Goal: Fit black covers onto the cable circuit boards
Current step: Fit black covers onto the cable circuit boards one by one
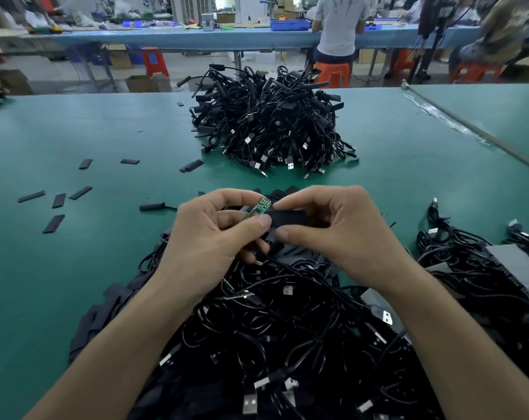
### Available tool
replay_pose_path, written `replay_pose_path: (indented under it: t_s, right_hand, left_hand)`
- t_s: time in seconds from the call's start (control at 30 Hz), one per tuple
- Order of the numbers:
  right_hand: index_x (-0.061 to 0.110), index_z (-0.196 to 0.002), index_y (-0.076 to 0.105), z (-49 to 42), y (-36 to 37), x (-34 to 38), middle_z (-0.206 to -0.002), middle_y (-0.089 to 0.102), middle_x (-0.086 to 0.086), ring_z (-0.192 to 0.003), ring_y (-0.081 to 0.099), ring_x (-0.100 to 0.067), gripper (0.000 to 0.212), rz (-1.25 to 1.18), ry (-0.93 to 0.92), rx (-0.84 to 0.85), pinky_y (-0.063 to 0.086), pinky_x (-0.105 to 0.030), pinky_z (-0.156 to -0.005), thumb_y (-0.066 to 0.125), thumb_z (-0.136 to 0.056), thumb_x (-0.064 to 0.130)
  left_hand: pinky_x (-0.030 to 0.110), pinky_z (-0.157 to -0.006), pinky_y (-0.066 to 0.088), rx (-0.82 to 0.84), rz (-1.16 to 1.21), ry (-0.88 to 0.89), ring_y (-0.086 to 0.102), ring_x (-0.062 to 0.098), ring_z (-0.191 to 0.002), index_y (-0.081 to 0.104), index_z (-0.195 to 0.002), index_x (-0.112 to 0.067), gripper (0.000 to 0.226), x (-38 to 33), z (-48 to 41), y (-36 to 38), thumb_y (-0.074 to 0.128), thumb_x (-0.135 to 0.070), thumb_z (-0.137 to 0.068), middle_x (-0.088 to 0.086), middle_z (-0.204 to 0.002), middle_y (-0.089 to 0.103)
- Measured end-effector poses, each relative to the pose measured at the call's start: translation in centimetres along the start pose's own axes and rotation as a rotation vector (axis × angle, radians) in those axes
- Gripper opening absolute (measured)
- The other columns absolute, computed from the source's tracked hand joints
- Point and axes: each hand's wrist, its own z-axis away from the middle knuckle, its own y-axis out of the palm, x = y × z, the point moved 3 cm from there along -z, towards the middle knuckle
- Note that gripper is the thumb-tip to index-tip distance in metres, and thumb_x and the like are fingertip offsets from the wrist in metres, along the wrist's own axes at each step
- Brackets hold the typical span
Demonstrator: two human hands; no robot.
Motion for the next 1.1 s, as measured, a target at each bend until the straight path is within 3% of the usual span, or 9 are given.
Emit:
replay_pose_path:
  t_s: [0.2,0.43,0.57,0.87,1.0,1.1]
  right_hand:
    - [0.037,-0.089,0.075,-0.1,-0.7,-0.2,-0.08,0.075,0.015,-0.072,0.071,-0.004,0.029,0.052,-0.019,-0.112,0.055,-0.017,-0.069,0.087,-0.071,0.019]
    - [0.034,-0.087,0.076,-0.2,-1.5,-0.1,-0.081,0.076,0.012,-0.075,0.073,-0.007,0.027,0.028,-0.019,-0.116,0.056,-0.018,-0.072,0.086,-0.071,0.015]
    - [0.033,-0.085,0.076,-0.2,-1.4,-0.1,-0.077,0.075,0.017,-0.07,0.07,0.0,0.024,0.043,-0.033,-0.083,0.049,-0.011,-0.066,0.085,-0.072,0.016]
    - [0.032,-0.086,0.077,-0.2,-1.5,-0.2,-0.073,0.074,0.014,-0.063,0.067,-0.001,0.017,0.057,-0.037,-0.033,0.049,-0.011,-0.061,0.083,-0.071,0.025]
    - [0.028,-0.091,0.078,0.1,-1.5,-0.1,-0.082,0.077,0.01,-0.078,0.073,-0.006,0.026,0.033,-0.002,0.062,0.054,-0.015,-0.071,0.081,-0.065,0.032]
    - [0.026,-0.092,0.079,0.1,-1.3,-0.1,-0.079,0.076,0.013,-0.07,0.07,0.002,0.024,0.065,0.0,0.098,0.049,-0.008,-0.063,0.085,-0.069,0.024]
  left_hand:
    - [0.018,-0.049,0.05,-0.005,0.014,-0.001,0.068,0.015,-0.056,0.072,-0.099,-0.013,0.016,0.0,0.1,-0.1,0.074,-0.006,-0.084,0.014,-0.074,0.074]
    - [0.016,-0.049,0.049,0.028,-0.041,0.025,0.067,0.013,-0.055,0.075,-0.096,-0.016,0.017,-0.4,0.2,-0.1,0.072,-0.003,-0.085,0.011,-0.077,0.076]
    - [0.016,-0.049,0.049,0.053,-0.073,0.035,0.066,0.011,-0.054,0.076,-0.098,-0.015,0.018,-0.4,0.2,-0.1,0.072,-0.003,-0.085,0.01,-0.076,0.076]
    - [0.015,-0.051,0.049,0.107,-0.131,0.053,0.065,0.008,-0.055,0.08,-0.091,-0.027,0.022,-0.2,0.2,-0.2,0.072,-0.008,-0.087,0.004,-0.073,0.076]
    - [0.012,-0.052,0.048,0.157,-0.185,0.031,0.065,0.006,-0.057,0.079,-0.094,-0.025,0.02,-0.1,0.2,-0.1,0.072,-0.008,-0.088,0.004,-0.075,0.076]
    - [0.013,-0.054,0.048,0.206,-0.195,0.008,0.066,0.007,-0.059,0.071,-0.108,-0.025,0.026,-0.2,0.3,0.1,0.072,-0.009,-0.087,0.003,-0.077,0.077]
